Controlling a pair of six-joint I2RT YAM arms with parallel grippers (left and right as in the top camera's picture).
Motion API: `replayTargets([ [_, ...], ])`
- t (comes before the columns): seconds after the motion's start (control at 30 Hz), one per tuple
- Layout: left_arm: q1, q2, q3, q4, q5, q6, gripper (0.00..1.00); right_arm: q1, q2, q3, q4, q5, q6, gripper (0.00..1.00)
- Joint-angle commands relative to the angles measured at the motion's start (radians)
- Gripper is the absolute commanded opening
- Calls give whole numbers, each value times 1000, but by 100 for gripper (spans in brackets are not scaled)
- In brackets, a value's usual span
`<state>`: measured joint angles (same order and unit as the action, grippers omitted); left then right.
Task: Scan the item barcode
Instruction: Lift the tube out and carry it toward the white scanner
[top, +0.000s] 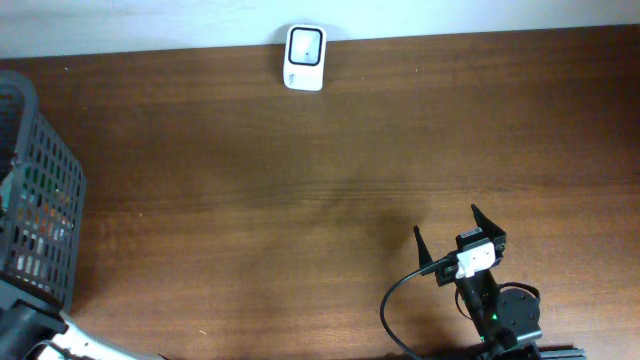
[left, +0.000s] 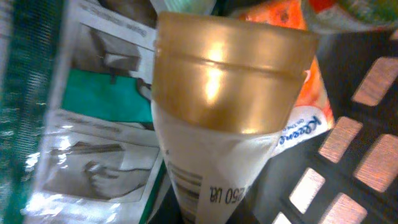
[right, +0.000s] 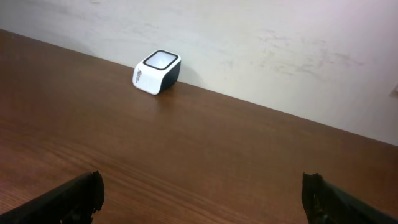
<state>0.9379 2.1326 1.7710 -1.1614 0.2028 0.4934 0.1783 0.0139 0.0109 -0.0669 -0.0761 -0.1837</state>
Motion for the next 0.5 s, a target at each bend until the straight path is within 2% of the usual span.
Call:
replayTargets([
  [0.0,-8,-6,200,-85,56,-46,0,6,-8,-5,-5,2,1,99],
  [0.13,-27,-7,415,-185,135,-91,0,6,-8,-5,-5,2,1,98],
  [0.37,-132,-7,891,-334,134,-217,0,6,-8,-5,-5,2,1,98],
  [0.47,-166,-7,1035,-358,134,-281,0,6,-8,-5,-5,2,1,98],
])
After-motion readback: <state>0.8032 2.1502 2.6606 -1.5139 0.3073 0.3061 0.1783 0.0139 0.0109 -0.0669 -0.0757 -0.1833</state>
